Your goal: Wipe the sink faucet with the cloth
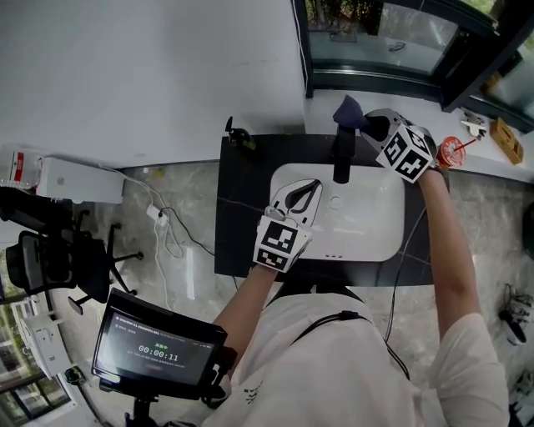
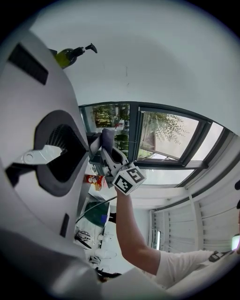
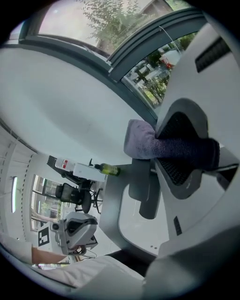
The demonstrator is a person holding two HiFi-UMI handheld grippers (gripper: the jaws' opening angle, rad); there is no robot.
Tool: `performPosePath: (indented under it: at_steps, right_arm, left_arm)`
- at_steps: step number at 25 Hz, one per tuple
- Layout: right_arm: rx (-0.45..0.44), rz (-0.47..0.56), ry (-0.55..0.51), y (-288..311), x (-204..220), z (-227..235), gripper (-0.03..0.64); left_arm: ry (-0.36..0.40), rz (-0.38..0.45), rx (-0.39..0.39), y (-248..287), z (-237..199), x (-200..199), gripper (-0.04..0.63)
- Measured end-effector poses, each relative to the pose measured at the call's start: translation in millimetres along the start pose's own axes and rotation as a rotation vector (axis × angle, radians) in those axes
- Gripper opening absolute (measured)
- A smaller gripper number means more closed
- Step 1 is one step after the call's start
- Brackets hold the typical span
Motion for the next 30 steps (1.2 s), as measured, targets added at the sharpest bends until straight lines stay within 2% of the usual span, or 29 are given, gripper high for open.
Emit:
performPosePath:
  at_steps: [11,15,18,23,26,28,30]
  right_arm:
    - [-0.298,-0.05,-0.028,-30.7,-2.4,-63.4,0.114]
    - [-0.38,-0.006,0.048,-44.5,-1.2,-79.5,0.114]
    - [-0.404,0.055,0.122,-60.2,-6.1,-78.6,0.114]
    - [-0.352,0.173,0.186,-74.1,-17.7,-49.5,0.114]
    - [-0.216,0.21,0.208,-68.6,-18.8,-16.0,0.114]
    - [-0.111,0.203,0.195,-61.5,-19.2,4.2,0.114]
    - [-0.044,0.201,0.189,-53.8,-24.0,16.3,0.114]
  left_arm:
    - [0.001,0.023,0.044,5.6,11.6,-9.2,-0.005]
    - [-0.001,0.022,0.064,7.6,16.4,-10.8,-0.005]
    - [0.007,0.023,0.072,9.8,16.8,-12.2,-0.005]
    - [0.009,0.02,0.078,11.3,20.2,-11.6,-0.005]
    - [0.009,0.021,0.075,12.6,21.3,-14.3,-0.005]
    - [0.014,0.025,0.065,12.6,18.4,-17.4,-0.005]
    - [0.016,0.019,0.058,10.9,15.8,-15.2,-0.005]
Point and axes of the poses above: the fingertips, and each gripper's own axes: y forward along the fingers, z to its right, x out of its underside, the point moved 5 cm from there along -y, backward along the fingers, and after that the axes turned 12 degrees about y, right-handed, at the moved point
